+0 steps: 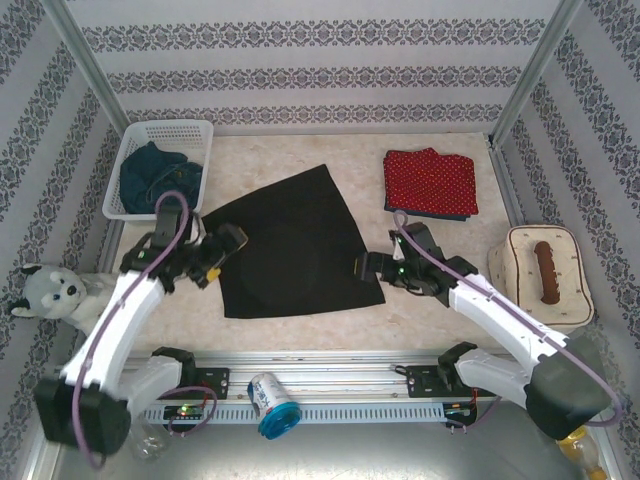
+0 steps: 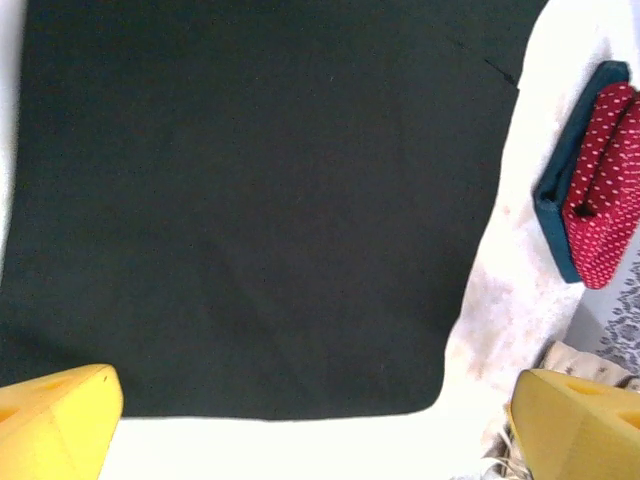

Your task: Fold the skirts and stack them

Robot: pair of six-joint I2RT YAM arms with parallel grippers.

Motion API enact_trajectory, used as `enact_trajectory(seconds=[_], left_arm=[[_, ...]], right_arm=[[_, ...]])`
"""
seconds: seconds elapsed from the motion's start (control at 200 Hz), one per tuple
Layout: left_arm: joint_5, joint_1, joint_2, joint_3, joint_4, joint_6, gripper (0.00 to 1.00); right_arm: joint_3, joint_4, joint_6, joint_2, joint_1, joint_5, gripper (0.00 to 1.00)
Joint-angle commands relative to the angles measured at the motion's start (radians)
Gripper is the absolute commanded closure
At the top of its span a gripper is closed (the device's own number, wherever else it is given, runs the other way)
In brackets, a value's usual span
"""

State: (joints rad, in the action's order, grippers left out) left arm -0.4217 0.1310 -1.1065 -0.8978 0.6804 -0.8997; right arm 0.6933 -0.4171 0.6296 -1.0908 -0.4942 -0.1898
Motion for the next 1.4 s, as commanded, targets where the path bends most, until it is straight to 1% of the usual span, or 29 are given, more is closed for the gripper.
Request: enact_trajectory(seconds=[0.0, 0.1, 0.225, 0.315, 0.41, 0.515, 0.6, 0.669, 0.829, 0.894, 0.984, 1.094, 1.234, 1.309, 1.394], left_arm=[[0.018, 0.007, -0.232, -0.106, -0.141, 0.133, 0.0], [0.044, 0.007, -0.46, -0.273, -0.195, 0.207, 0.0], [0.125, 0.007, -0.697, -0.429, -0.217, 0.238, 0.0], [0.161, 0.005, -0.827, -0.508, -0.22, 0.251, 0.0], [0.165, 0.005, -0.955, -0.607, -0.199, 0.27, 0.0], [0.149, 0.005, -1.069, -0.71, -0.184, 0.272, 0.0], [0.107, 0.008, -1.145, -0.772, -0.198, 0.258, 0.0], [0.093, 0.017, -1.202, -0.823, -0.205, 0.258, 0.0], [0.095, 0.022, -1.313, -0.97, -0.174, 0.275, 0.0], [0.076, 0.023, -1.362, -1.062, -0.151, 0.291, 0.0], [0.05, 0.026, -1.441, -1.232, -0.068, 0.315, 0.0], [0.077, 0.037, -1.471, -1.368, 0.003, 0.347, 0.0], [0.069, 0.038, -1.408, -1.44, 0.08, 0.36, 0.0], [0.098, 0.044, -1.293, -1.351, 0.085, 0.35, 0.0], [0.142, 0.054, -1.097, -1.1, -0.012, 0.315, 0.0]], right_arm=[[0.054, 0.094, 0.032, -0.079, -0.035, -0.05, 0.02], [0.062, 0.157, 0.066, -0.174, -0.077, -0.119, 0.02], [0.042, 0.243, 0.131, -0.275, -0.112, -0.177, 0.02], [0.042, 0.218, 0.148, -0.341, -0.116, -0.184, 0.02], [0.059, 0.138, 0.137, -0.394, -0.113, -0.147, 0.02], [0.068, 0.11, 0.145, -0.451, -0.107, -0.149, 0.02], [0.07, 0.113, 0.155, -0.49, -0.104, -0.154, 0.02], [0.085, 0.098, 0.155, -0.517, -0.096, -0.135, 0.02], [0.12, 0.105, 0.147, -0.556, -0.048, -0.094, 0.02], [0.14, 0.127, 0.147, -0.566, -0.033, -0.111, 0.02], [0.171, 0.153, 0.148, -0.575, -0.03, -0.131, 0.02], [0.199, 0.138, 0.148, -0.564, -0.027, -0.119, 0.02], [0.188, 0.127, 0.192, -0.482, -0.021, -0.117, 0.02], [0.16, 0.109, 0.223, -0.408, -0.017, -0.093, 0.02], [0.108, 0.088, 0.266, -0.327, -0.001, -0.061, 0.02]])
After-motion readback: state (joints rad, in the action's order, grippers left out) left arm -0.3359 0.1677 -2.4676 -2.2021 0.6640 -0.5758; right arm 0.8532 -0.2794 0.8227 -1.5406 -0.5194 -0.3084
